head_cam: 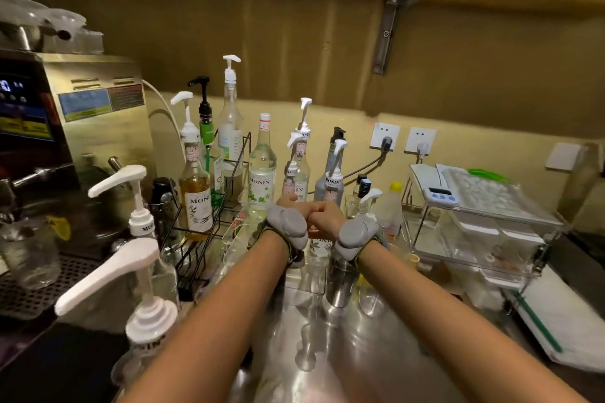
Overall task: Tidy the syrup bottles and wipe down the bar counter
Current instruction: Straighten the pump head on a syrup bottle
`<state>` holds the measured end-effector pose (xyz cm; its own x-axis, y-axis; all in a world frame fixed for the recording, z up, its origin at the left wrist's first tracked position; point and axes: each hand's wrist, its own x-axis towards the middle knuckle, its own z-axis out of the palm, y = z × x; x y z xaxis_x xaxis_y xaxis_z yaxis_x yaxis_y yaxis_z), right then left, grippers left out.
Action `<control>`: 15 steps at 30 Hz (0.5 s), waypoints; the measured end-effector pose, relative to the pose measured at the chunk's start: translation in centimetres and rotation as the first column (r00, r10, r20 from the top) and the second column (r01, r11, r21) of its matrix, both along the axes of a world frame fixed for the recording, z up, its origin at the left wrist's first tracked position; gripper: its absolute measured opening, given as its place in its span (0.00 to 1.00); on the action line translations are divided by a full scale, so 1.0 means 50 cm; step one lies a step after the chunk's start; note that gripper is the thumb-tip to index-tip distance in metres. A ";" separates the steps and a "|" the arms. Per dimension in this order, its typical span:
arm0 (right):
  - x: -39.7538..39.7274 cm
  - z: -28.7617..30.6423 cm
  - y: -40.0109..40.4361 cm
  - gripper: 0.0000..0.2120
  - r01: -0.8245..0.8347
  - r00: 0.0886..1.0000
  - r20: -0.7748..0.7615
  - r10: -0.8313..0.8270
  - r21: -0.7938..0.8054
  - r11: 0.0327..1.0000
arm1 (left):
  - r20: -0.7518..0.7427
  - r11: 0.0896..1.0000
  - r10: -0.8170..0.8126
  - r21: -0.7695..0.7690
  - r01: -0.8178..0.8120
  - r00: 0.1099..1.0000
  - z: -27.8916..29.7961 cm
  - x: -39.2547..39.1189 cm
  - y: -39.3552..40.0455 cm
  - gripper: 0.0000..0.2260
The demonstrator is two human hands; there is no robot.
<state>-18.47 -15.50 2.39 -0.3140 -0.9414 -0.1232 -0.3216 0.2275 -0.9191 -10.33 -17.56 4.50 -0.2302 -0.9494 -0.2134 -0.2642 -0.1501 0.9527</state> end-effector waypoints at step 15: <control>0.137 -0.019 0.218 0.09 0.139 0.981 0.134 -0.143 0.033 0.990 | -0.014 0.984 -0.179 0.008 0.179 0.984 -0.018 0.141 0.217 0.21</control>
